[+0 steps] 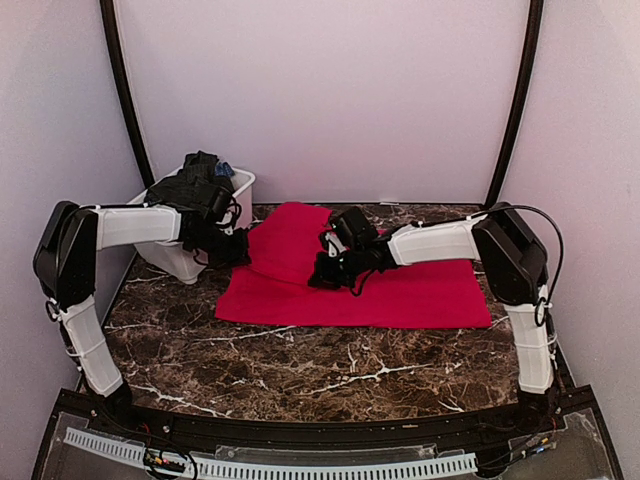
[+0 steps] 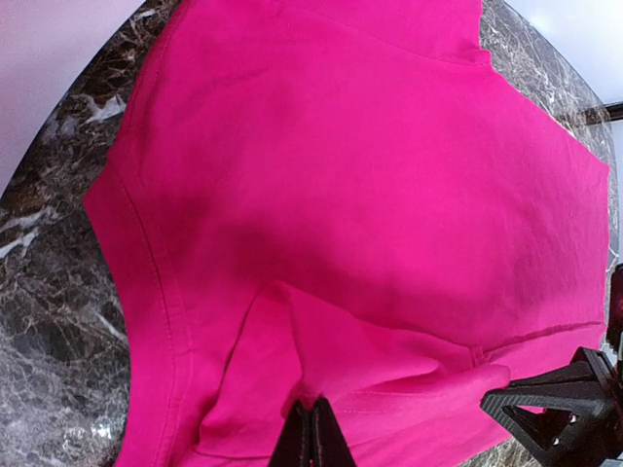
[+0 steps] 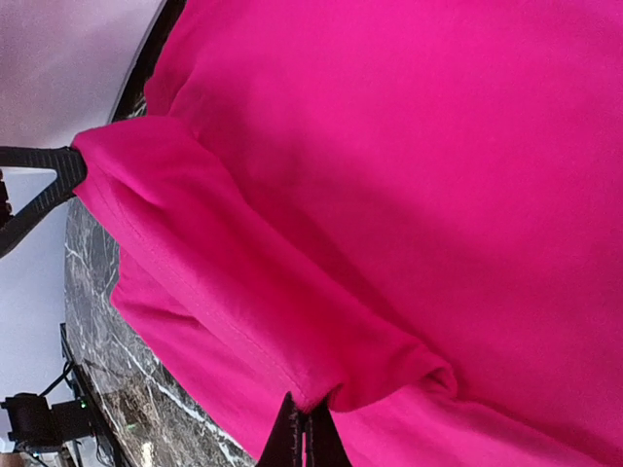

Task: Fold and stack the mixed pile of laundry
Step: Adjust the 1/3-folded T-shirt at the center of the board.

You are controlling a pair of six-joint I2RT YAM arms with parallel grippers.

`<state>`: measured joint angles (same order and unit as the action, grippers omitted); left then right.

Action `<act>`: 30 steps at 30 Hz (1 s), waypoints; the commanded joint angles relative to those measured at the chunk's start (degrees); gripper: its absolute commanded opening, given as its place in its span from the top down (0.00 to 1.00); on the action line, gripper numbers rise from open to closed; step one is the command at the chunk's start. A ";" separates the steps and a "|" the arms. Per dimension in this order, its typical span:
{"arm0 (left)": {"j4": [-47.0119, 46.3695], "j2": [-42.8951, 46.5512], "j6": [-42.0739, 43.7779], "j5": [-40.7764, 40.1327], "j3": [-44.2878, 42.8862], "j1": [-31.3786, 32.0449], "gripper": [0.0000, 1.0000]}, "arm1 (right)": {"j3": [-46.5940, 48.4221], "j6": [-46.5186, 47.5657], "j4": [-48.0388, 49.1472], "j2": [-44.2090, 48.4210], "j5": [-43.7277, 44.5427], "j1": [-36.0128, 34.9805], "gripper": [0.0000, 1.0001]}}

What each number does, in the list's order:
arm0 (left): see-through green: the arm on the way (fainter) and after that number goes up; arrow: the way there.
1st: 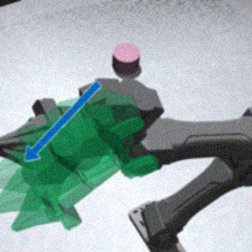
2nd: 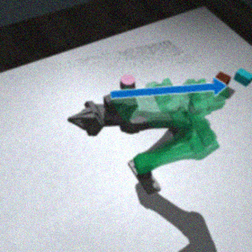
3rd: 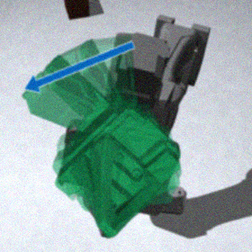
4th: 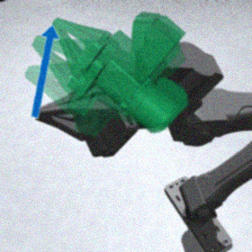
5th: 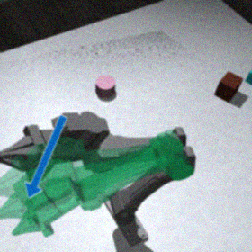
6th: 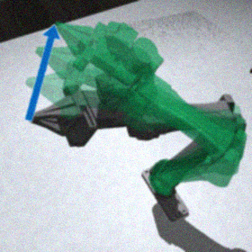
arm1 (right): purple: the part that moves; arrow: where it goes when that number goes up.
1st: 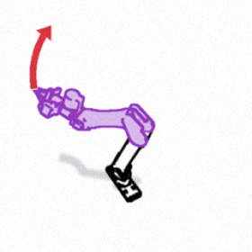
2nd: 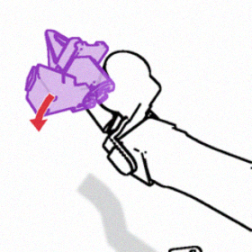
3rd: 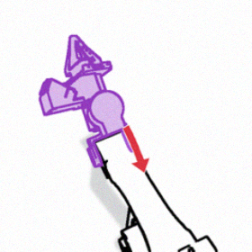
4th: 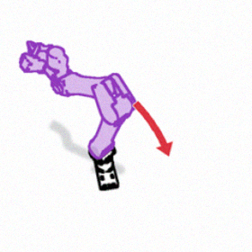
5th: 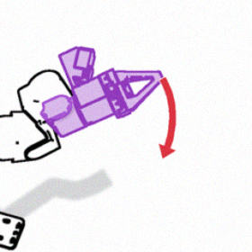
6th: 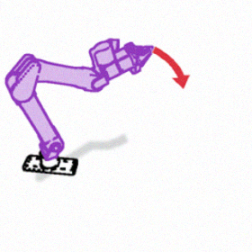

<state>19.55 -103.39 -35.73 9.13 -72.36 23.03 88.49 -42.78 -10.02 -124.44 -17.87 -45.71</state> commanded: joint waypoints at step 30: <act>-1.35 0.60 9.56 -5.01 -4.44 0.80 0.29 | -7.87 19.24 -12.45 18.96 8.55 9.70 0.22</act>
<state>14.02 -109.65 -29.08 3.81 -79.70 23.09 84.55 -31.35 -17.08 -113.10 -11.07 -36.45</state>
